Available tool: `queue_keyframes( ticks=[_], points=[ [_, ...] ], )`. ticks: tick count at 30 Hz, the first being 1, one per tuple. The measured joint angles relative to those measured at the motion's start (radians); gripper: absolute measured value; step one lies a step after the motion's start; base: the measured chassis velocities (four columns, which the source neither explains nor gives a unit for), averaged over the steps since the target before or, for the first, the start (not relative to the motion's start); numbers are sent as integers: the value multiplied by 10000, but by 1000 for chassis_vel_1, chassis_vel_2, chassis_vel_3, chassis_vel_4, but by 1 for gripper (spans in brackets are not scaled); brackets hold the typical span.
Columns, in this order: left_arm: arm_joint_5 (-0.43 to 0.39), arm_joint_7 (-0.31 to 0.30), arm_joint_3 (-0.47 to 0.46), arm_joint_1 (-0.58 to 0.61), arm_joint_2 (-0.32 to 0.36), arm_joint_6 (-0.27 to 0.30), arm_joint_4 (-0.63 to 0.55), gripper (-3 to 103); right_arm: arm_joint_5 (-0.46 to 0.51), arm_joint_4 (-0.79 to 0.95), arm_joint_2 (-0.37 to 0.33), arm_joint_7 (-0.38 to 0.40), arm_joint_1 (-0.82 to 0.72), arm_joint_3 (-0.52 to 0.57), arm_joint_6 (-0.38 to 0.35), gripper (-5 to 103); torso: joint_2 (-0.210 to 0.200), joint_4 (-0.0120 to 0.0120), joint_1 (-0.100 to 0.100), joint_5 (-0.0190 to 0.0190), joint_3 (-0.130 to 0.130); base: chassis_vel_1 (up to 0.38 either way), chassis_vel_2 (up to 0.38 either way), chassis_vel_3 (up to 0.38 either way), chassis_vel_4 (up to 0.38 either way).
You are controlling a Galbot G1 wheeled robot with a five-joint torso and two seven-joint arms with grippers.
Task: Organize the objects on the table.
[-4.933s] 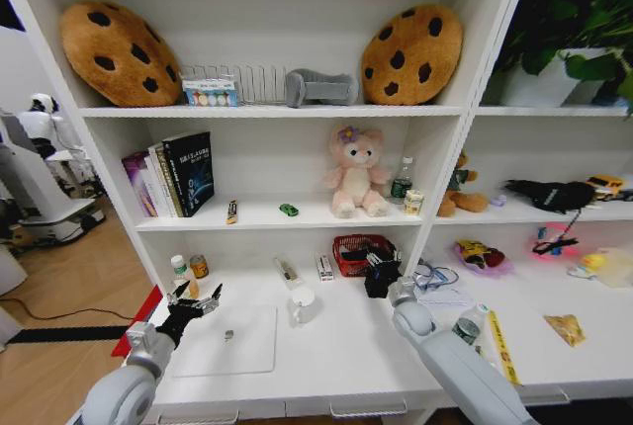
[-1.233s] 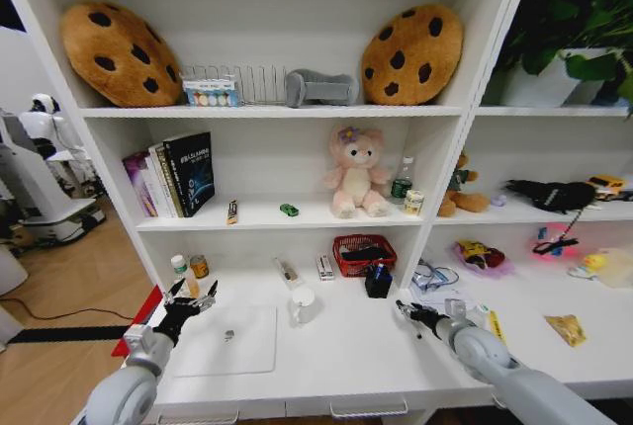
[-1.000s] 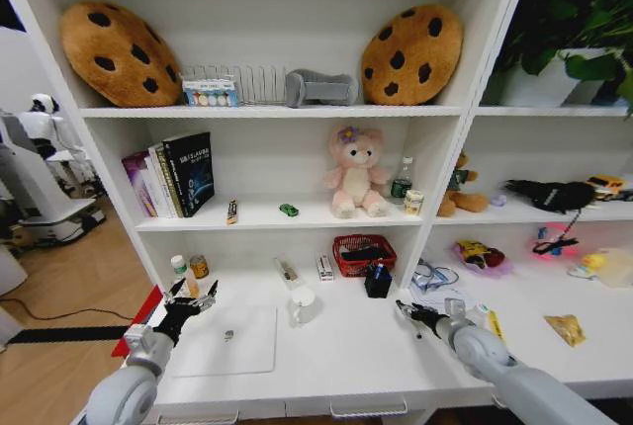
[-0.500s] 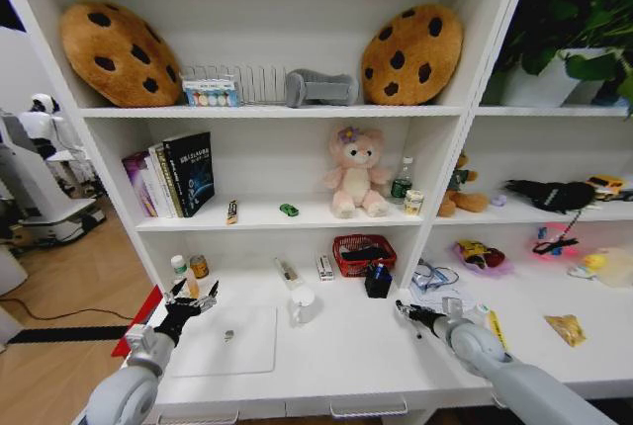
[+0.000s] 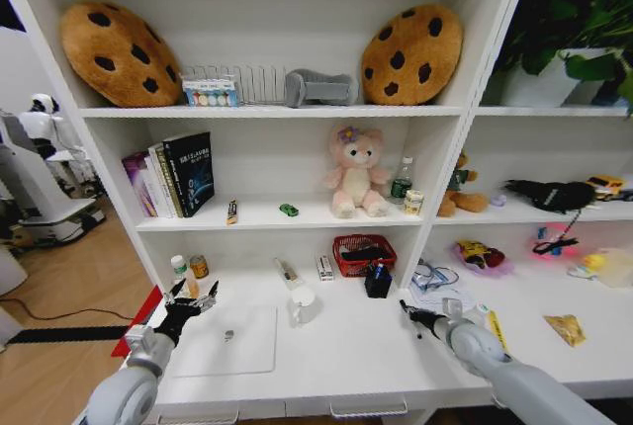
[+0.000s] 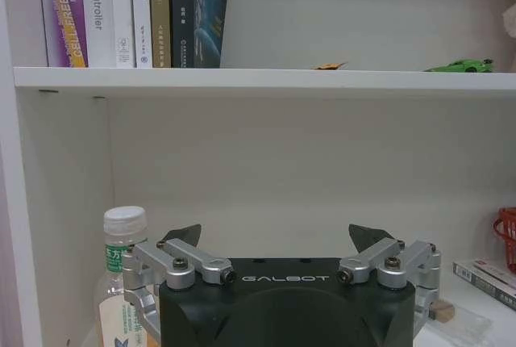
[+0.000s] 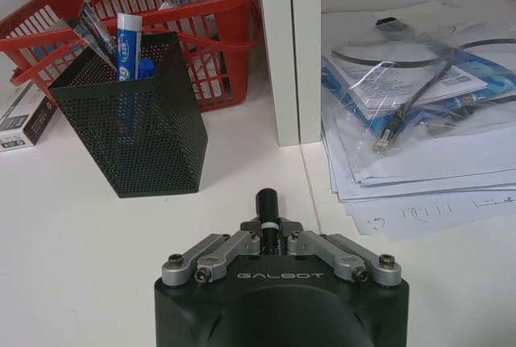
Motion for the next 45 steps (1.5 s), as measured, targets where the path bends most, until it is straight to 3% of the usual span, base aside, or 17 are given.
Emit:
queue_keyframes(
  ticks=[8,13,20,23,26,31,33,45],
  points=[
    [-2,-3,4,-12,4,-1,1,100,-44,302,22,6,-42,91,117,10,0,-1,0,0,0,0,0,0,0],
    [-1,-4,0,6,6,-4,1,100,-990,659,115,14,-150,179,649,10,0,-1,0,2,0,0,0,0,0],
    [0,-5,-2,-47,23,-6,37,100,-1428,1657,54,473,-499,664,808,10,0,0,0,-1,0,0,0,0,0],
    [-2,-5,0,-76,24,-6,45,100,-1953,2032,34,628,-623,836,1156,10,0,-2,0,-1,0,0,0,0,0],
    [-11,-5,3,-102,22,-7,68,100,-3152,2242,83,767,-510,843,1723,10,0,-1,0,2,0,0,0,0,0],
    [-11,-9,2,-99,19,-7,76,100,-3441,2413,151,891,-310,727,1983,10,0,0,0,0,0,0,0,0,0],
    [-11,-11,-6,-78,8,-7,70,100,-4004,2310,299,809,-121,550,2596,10,0,1,-1,0,0,0,0,0,0],
    [-46,-78,324,-322,90,40,94,100,-3832,1370,1260,831,808,-189,3863,10,-2,2,0,1,0,0,0,0,0]
  ],
)
